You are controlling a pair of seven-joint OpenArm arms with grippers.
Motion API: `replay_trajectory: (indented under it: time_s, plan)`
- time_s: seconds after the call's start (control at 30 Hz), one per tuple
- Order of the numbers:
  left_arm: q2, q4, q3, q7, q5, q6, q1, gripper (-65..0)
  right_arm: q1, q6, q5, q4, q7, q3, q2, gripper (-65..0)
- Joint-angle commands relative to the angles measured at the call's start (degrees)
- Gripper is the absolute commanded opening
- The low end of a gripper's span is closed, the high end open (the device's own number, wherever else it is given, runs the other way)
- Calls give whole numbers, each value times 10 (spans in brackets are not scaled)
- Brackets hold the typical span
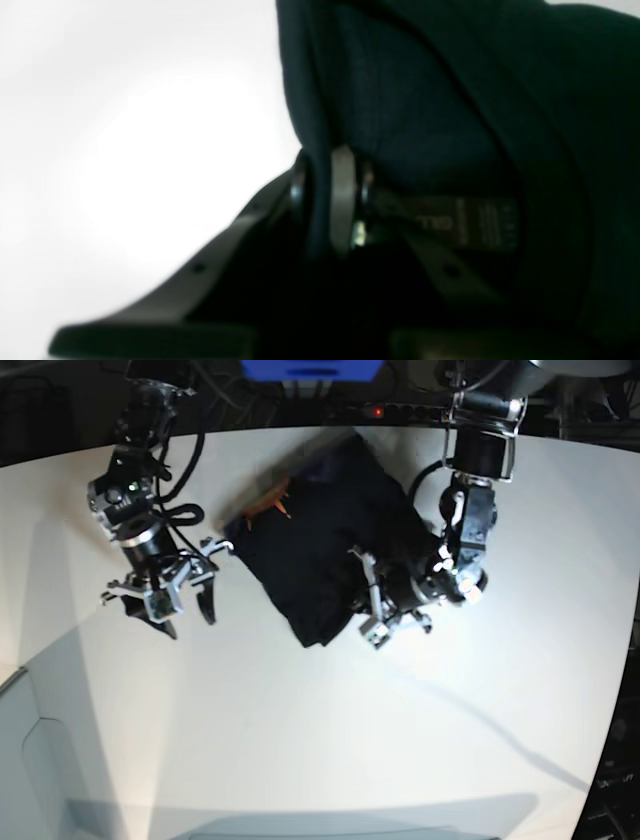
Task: Fold the T-shirt properly
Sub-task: 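Grasp the bundle side with the left gripper and fold it toward the right gripper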
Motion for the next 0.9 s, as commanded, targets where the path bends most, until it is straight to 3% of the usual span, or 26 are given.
replay_trajectory:
  time_s: [0.0,0.17,0.33,0.47,0.67,0.87]
  plan:
    - [1,-22,28,38,32,2,-21,-650,5,0,9,11,16,13,-1,-304]
    - [38,-110,135,5,32,2,-117,-650,2,0,9,11,16,73,-1,-304]
    - [80,-209,193,-38,32,2,-180,-650,-12,0,10,22,16,114,-2,-307]
    - [102,-276,237,-96,33,2,-210,-650,-31,0,10,52,16,115,-21,-308]
    - [107,-297,332,-133,32,2,-236,-650,-48,0,10,62,17,115,-34,-308]
    - [115,-296,367,-136,32,2,-251,-649,-64,0,10,63,17,116,-34,-308]
